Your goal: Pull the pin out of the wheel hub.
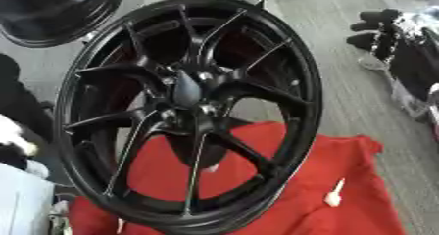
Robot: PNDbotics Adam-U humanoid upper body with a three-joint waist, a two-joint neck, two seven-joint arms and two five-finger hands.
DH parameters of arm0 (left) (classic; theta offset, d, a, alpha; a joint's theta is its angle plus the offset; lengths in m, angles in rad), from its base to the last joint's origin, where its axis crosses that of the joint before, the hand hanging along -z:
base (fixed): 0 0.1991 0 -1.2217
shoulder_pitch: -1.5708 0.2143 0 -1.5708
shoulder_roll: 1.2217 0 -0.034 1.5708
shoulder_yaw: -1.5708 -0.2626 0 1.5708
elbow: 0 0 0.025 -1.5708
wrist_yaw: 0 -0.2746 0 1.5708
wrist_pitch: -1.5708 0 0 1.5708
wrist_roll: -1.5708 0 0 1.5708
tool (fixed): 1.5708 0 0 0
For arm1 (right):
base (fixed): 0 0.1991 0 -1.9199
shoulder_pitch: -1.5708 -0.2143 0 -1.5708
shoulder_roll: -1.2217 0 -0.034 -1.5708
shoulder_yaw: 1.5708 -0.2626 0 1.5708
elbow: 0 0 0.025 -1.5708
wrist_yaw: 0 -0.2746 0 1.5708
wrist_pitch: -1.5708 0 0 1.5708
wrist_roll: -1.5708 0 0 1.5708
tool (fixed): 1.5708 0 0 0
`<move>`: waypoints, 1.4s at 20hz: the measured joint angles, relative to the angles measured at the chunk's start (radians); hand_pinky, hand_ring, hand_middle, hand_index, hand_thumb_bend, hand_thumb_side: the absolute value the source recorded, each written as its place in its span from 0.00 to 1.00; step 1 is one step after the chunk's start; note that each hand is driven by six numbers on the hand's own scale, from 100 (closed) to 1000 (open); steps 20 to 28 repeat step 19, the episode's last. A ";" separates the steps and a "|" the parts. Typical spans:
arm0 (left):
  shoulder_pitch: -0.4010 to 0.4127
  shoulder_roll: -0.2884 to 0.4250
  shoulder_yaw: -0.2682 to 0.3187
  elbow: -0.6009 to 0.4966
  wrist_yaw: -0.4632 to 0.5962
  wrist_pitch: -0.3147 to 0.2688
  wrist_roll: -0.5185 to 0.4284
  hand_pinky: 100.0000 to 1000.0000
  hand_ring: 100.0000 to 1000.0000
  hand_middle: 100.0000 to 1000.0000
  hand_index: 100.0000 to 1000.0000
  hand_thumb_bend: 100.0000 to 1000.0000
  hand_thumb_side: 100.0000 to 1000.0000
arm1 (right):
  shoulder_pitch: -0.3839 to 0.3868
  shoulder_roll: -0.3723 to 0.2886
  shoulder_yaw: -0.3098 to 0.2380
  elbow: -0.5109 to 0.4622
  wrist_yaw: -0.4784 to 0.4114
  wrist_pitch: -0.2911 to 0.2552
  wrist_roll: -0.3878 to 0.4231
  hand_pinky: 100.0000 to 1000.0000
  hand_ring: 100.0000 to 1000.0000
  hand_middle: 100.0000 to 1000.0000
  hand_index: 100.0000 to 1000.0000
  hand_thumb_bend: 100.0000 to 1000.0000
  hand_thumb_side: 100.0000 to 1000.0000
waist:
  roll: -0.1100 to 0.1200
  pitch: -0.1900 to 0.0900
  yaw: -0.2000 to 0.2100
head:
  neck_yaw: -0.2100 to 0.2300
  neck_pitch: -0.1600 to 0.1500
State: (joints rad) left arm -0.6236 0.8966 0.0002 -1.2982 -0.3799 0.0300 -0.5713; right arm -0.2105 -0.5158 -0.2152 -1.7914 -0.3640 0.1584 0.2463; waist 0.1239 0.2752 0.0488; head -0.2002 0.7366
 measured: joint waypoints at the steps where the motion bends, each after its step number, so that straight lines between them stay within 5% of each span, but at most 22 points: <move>1: 0.000 -0.004 0.003 0.001 0.001 0.000 0.003 0.89 0.82 0.77 0.91 0.32 0.55 | 0.000 0.000 0.000 0.000 0.000 0.000 0.000 0.92 0.74 0.71 0.81 0.00 0.70 | 0.000 0.000 0.000 | 0.000 0.000; 2: 0.000 -0.010 0.008 0.000 0.007 0.004 0.010 0.87 0.80 0.76 0.89 0.15 0.58 | 0.000 0.000 0.000 0.000 0.000 0.000 0.000 0.92 0.74 0.71 0.81 0.00 0.70 | -0.001 0.000 0.000 | 0.000 0.000; 4: 0.000 -0.031 0.019 -0.017 0.026 0.015 0.033 0.83 0.75 0.73 0.84 0.00 0.65 | 0.000 0.000 0.000 0.000 0.000 0.000 0.000 0.92 0.74 0.71 0.81 0.00 0.70 | -0.002 0.000 0.000 | 0.002 0.000; 7: -0.001 -0.092 0.030 -0.073 0.072 0.025 0.079 0.78 0.71 0.70 0.77 0.00 0.75 | 0.000 0.000 0.000 0.000 0.000 0.000 0.000 0.92 0.74 0.71 0.81 0.00 0.70 | -0.005 0.000 0.000 | 0.005 0.000; 19: -0.026 -0.420 0.091 -0.271 0.281 0.184 0.290 0.72 0.67 0.68 0.72 0.06 0.82 | -0.019 0.010 0.003 0.000 -0.010 0.004 0.004 0.92 0.73 0.71 0.81 0.00 0.69 | -0.027 0.005 -0.023 | 0.029 0.000; 28: -0.026 -0.420 0.091 -0.271 0.281 0.184 0.290 0.72 0.67 0.68 0.72 0.06 0.82 | -0.019 0.010 0.003 0.000 -0.010 0.004 0.004 0.92 0.73 0.71 0.81 0.00 0.69 | -0.027 0.005 -0.023 | 0.029 0.000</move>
